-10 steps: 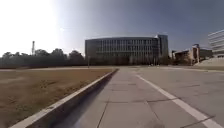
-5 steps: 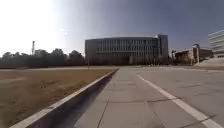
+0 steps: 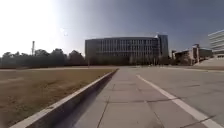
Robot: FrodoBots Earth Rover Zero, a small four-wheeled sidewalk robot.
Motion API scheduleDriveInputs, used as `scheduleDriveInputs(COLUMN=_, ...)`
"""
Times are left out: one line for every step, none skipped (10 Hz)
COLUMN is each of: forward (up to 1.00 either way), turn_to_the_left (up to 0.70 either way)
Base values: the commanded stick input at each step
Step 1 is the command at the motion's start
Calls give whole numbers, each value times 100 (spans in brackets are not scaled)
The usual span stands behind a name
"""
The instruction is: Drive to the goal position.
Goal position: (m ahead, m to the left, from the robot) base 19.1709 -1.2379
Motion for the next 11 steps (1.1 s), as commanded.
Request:
scheduleDriveInputs(forward=5, turn_to_the_left=0)
scheduleDriveInputs(forward=5, turn_to_the_left=0)
scheduleDriveInputs(forward=4, turn_to_the_left=0)
scheduleDriveInputs(forward=4, turn_to_the_left=0)
scheduleDriveInputs(forward=5, turn_to_the_left=0)
scheduleDriveInputs(forward=5, turn_to_the_left=0)
scheduleDriveInputs(forward=5, turn_to_the_left=0)
scheduleDriveInputs(forward=5, turn_to_the_left=0)
scheduleDriveInputs(forward=5, turn_to_the_left=0)
scheduleDriveInputs(forward=5, turn_to_the_left=0)
scheduleDriveInputs(forward=5, turn_to_the_left=0)
